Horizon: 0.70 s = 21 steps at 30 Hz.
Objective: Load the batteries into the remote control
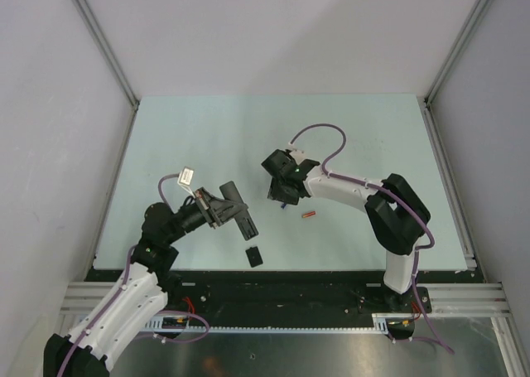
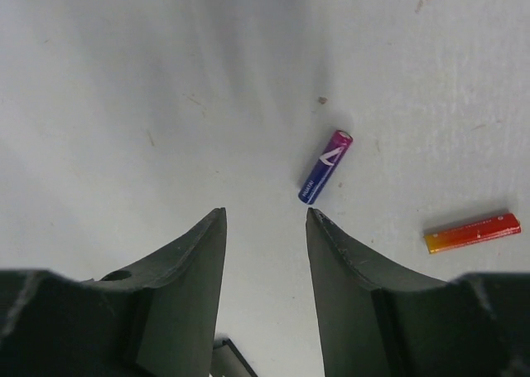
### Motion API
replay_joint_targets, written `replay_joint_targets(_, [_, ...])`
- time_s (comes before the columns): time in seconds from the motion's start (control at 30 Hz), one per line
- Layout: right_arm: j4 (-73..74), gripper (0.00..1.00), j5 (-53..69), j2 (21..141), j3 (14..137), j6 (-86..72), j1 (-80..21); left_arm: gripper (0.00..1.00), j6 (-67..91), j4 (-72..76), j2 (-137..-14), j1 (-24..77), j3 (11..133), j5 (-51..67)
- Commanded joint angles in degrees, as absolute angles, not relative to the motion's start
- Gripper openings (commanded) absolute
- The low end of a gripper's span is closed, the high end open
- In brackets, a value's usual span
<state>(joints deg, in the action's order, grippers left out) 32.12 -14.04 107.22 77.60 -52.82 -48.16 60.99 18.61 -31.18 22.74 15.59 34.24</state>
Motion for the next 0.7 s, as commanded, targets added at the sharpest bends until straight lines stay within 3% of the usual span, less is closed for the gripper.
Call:
replay_joint_targets(0.0, [33.4, 0.48, -17.05, 107.66, 76.38, -60.38, -47.9, 0.0, 61.26, 19.25, -30.24, 22.68, 14.94, 31.03])
replay_joint_targets(0.67, [36.65, 0.4, -15.56, 113.29, 76.2, -65.21, -46.93, 0.0, 61.7, 16.88, -29.0, 23.03, 14.06, 28.74])
